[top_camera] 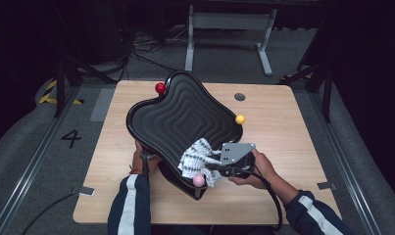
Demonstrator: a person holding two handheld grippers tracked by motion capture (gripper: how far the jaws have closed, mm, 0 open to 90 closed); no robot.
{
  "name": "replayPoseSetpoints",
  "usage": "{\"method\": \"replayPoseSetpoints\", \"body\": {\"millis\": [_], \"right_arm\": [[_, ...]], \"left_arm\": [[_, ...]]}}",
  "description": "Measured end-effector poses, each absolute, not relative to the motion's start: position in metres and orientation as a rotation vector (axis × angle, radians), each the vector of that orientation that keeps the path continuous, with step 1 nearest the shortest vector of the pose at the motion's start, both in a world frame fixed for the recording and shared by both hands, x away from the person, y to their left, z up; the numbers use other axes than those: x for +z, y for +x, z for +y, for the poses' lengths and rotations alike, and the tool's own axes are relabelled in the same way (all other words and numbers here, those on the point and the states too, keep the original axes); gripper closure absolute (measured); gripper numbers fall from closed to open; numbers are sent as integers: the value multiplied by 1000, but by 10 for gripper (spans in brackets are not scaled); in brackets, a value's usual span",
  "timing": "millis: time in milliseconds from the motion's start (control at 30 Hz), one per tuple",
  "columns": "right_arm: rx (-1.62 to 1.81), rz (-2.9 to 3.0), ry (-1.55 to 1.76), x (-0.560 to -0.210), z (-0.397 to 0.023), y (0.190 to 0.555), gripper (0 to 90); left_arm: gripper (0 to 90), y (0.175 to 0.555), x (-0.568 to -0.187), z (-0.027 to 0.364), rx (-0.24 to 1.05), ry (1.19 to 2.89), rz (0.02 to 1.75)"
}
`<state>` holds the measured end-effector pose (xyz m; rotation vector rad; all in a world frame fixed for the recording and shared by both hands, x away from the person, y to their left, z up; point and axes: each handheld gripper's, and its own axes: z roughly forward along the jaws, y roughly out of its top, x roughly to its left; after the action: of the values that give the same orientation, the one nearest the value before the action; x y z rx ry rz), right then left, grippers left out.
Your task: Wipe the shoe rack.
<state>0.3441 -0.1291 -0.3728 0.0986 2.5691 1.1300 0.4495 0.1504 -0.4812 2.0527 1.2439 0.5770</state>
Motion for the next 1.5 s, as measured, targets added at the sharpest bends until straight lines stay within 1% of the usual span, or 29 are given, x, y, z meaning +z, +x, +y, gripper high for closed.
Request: {"method": "replayPoseSetpoints", "body": {"millis": [100,433,467,500,633,767,1267,1500], "right_arm": [[1131,2564,95,-375,-130,342,747],[1124,2474,227,-377,-145,355,746],[1126,2467,242,-376,-147,357,746],[1125,2460,251,-376,-149,359,746],[1036,2384,329,-377,-159,369,747],[1053,2388,417,-383,-174,382,752],[986,2284,554,-392,-201,406,749],[948,2242,691,-398,-222,428,748]], "left_arm": [[509,449,-481,150,577,2053,1244],[505,450,-481,150,575,2055,1242],[503,450,-479,152,522,2085,1232],[502,450,-478,153,513,2093,1234],[502,450,-478,153,514,2090,1235],[502,450,-478,153,515,2090,1236],[493,451,-478,154,527,2081,1265],[491,451,-478,154,528,2079,1270]]}}
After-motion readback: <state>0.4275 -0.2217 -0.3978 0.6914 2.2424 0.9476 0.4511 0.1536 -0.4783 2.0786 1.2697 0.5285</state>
